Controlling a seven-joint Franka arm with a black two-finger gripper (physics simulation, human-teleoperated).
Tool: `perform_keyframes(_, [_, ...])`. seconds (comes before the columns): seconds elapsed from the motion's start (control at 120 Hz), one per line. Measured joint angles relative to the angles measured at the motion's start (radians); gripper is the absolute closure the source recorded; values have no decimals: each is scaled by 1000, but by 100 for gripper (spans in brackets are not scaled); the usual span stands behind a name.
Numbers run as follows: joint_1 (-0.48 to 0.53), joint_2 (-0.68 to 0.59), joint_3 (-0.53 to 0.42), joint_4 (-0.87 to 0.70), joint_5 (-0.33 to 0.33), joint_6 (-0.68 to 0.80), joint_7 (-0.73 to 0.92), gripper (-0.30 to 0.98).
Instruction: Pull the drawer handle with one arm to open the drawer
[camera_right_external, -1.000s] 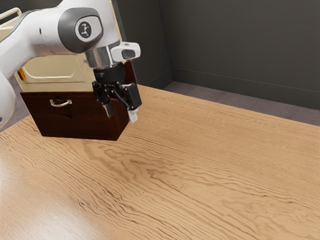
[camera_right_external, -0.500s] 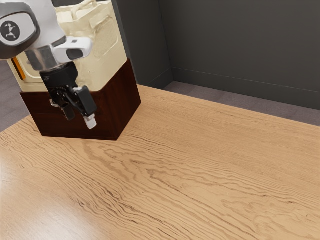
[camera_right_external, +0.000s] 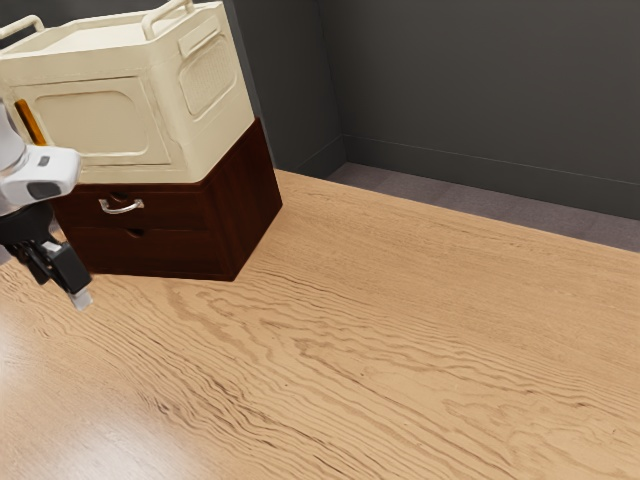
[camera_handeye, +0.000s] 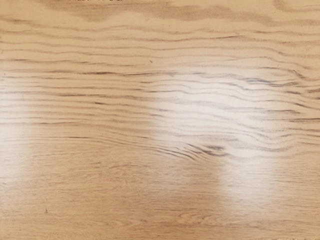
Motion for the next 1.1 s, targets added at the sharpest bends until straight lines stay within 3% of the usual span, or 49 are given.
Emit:
perform_keyframes(0.167, [75,6,7,1,-11,23,199,0])
perform_keyframes(0.317, [89,27,69,4,-7,29,361,0])
perform_keyframes(0.517, [93,195,78,114,42,64,538,0])
perform_keyframes(0.7, [93,335,78,222,10,106,688,0])
perform_keyframes(1.1, [185,482,70,369,-39,167,936,0])
